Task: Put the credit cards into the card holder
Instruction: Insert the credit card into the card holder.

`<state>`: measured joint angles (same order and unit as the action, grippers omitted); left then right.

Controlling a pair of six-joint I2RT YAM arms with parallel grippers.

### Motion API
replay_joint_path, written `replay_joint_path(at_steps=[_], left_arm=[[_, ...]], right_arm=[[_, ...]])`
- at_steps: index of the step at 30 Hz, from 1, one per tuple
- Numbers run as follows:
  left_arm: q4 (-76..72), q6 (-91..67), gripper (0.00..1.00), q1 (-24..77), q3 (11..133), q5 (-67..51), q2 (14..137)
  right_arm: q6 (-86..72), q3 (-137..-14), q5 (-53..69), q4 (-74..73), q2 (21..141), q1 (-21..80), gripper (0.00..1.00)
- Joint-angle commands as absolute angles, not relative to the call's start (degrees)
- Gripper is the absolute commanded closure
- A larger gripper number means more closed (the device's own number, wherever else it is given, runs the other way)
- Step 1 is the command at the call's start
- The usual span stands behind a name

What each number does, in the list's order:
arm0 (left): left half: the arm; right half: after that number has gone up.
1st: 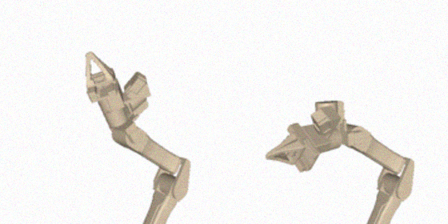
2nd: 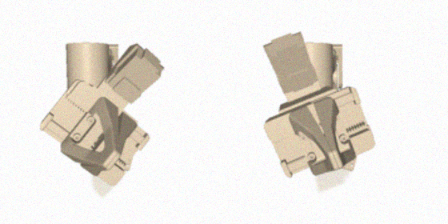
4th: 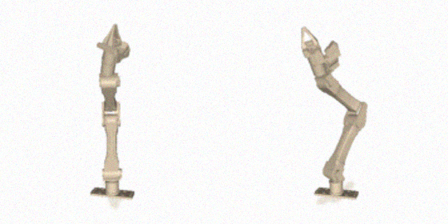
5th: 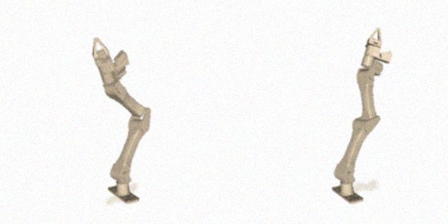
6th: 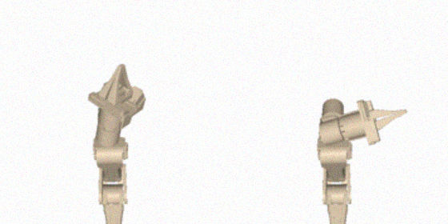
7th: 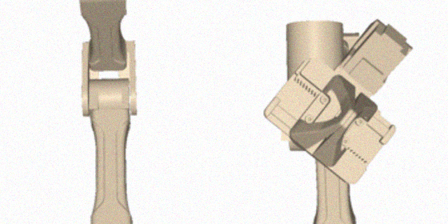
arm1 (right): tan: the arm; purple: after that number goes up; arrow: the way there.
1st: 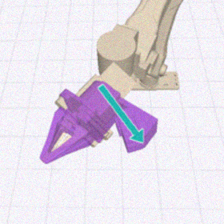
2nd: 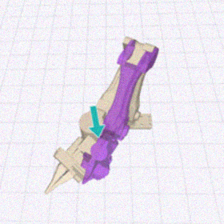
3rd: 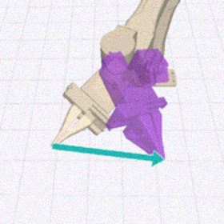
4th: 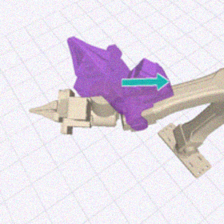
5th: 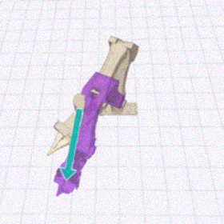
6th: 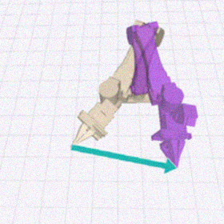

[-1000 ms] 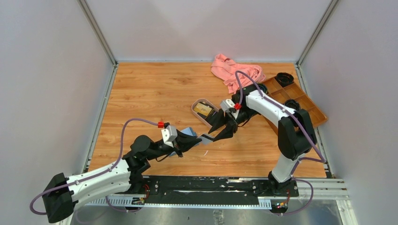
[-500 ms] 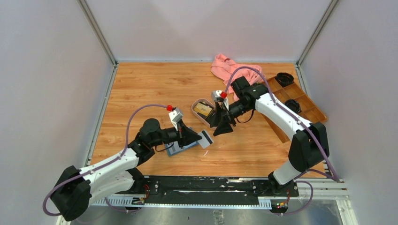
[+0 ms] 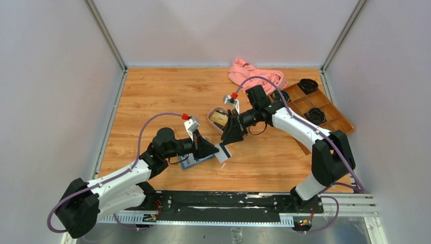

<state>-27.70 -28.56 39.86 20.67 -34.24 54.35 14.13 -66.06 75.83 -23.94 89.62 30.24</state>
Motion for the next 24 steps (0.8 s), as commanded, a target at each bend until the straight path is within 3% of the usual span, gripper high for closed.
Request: replay_joint_path(at_steps=[1,13,18,24], left_arm=[[-28.96,-30.28,1.0,39.55,20.84,-32.75,54.72],[-38.88,-36.49,1.0,39.51,17.67,-30.14,56.81],[-40.16,-36.96,1.0,39.53,17.14,-29.74,57.31],[-40.17,-36.83,1.0,39.46,16.62,-29.3,56.45]], right_arm=[[10.1,-65.88,79.16,-20.43,89.64,32.25,0.54],[10.98,-65.79,81.51,-20.13,90.02,33.0,0.72],[11.33,-65.76,82.78,-20.04,90.22,33.0,0.93],[11.6,-65.48,81.83,-20.13,90.48,33.07,0.81]])
